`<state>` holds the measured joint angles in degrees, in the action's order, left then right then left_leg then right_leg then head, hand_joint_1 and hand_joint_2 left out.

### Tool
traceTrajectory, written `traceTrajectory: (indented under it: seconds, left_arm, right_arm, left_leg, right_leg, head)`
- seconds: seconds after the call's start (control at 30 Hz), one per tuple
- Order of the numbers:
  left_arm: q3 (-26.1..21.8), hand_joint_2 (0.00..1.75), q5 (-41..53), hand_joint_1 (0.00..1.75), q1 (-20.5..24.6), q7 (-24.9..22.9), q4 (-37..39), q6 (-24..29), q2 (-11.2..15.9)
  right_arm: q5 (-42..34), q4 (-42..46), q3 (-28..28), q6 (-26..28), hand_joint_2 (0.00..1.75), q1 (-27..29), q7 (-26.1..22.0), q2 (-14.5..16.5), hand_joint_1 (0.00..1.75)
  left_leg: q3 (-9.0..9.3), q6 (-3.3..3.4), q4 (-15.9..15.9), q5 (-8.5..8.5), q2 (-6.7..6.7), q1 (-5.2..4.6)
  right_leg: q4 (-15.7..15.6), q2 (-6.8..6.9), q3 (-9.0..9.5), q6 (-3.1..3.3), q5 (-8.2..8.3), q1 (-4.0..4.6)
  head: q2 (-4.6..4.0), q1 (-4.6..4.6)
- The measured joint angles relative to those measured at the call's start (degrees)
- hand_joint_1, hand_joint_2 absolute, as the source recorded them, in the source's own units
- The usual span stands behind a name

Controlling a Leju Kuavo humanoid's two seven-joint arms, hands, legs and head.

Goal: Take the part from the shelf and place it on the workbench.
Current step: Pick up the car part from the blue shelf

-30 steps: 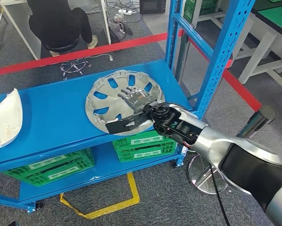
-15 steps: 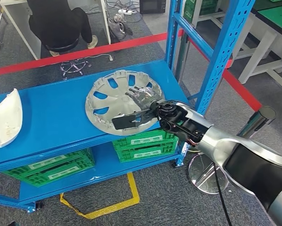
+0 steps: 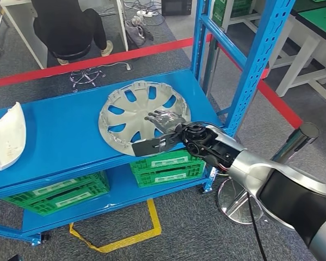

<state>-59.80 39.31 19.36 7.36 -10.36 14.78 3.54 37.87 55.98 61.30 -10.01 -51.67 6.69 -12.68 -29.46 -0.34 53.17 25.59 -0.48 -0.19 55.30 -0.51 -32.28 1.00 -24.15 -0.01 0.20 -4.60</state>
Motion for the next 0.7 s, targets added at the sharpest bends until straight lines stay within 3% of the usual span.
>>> traceTrajectory:
  seconds: [0.7]
  left_arm:
    - [1.1,0.0,0.0,0.0,0.1,0.0,0.0,0.0,-0.3]
  right_arm:
    - [-0.7,-2.2,1.8,-0.3,1.75,0.0,-0.3,2.4,0.0]
  left_leg:
    - [0.0,0.0,0.0,0.0,0.0,0.0]
  right_leg:
    - [0.0,0.0,0.0,0.0,0.0,0.0]
  head:
    - [0.0,0.01]
